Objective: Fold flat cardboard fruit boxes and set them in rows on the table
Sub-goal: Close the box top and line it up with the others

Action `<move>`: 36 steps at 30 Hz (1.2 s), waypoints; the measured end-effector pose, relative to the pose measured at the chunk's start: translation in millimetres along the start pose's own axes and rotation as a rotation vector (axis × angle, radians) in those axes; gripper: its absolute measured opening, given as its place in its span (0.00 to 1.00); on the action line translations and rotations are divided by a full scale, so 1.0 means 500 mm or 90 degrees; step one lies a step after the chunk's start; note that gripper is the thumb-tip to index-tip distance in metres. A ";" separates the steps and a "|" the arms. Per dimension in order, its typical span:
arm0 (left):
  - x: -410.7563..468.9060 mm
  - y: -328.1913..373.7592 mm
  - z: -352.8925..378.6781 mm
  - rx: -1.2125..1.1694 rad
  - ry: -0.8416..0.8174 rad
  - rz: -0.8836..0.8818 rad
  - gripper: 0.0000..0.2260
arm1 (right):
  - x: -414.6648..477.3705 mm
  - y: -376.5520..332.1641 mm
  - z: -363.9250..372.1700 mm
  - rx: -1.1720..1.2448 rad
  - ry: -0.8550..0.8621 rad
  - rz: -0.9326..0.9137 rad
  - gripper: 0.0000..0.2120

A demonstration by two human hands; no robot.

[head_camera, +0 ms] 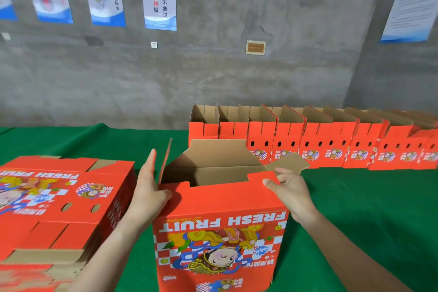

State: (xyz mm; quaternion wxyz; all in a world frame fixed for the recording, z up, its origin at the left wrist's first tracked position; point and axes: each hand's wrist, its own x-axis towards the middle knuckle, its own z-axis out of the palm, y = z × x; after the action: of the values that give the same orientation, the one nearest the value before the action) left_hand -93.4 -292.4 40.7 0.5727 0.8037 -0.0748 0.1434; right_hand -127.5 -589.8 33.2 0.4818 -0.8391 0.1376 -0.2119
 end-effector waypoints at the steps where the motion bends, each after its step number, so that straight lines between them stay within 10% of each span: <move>1: 0.001 0.002 0.004 0.039 -0.011 0.035 0.45 | 0.002 0.003 -0.002 -0.037 -0.011 -0.015 0.15; 7: 0.006 0.000 0.000 0.035 -0.044 -0.006 0.46 | -0.010 -0.006 -0.015 -0.441 -0.029 -0.041 0.17; 11: 0.010 -0.002 0.005 -0.006 -0.110 -0.026 0.49 | -0.021 -0.029 -0.010 -0.640 0.043 -0.223 0.38; 17: 0.014 -0.002 -0.001 0.016 -0.129 0.046 0.41 | -0.003 -0.088 0.025 -0.451 -0.344 -0.249 0.41; 25: 0.014 0.003 0.006 0.185 -0.254 0.022 0.11 | 0.036 -0.069 0.022 -0.492 -0.425 -0.207 0.44; 29: 0.054 0.015 0.017 0.428 -0.243 0.062 0.21 | 0.023 -0.060 0.013 -0.545 -0.292 -0.313 0.45; 32: 0.077 0.011 0.013 0.310 -0.324 0.045 0.34 | 0.008 -0.047 -0.001 -0.537 -0.029 -0.448 0.52; 36: 0.092 -0.006 0.008 0.270 -0.331 0.053 0.35 | 0.016 -0.008 -0.032 -0.147 0.177 -0.305 0.49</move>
State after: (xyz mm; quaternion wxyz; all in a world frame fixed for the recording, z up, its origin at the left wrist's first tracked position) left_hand -48.3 -293.0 51.6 0.3480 0.9109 -0.2198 -0.0308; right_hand -128.1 -603.3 45.8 0.2957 -0.8598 0.0236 -0.4156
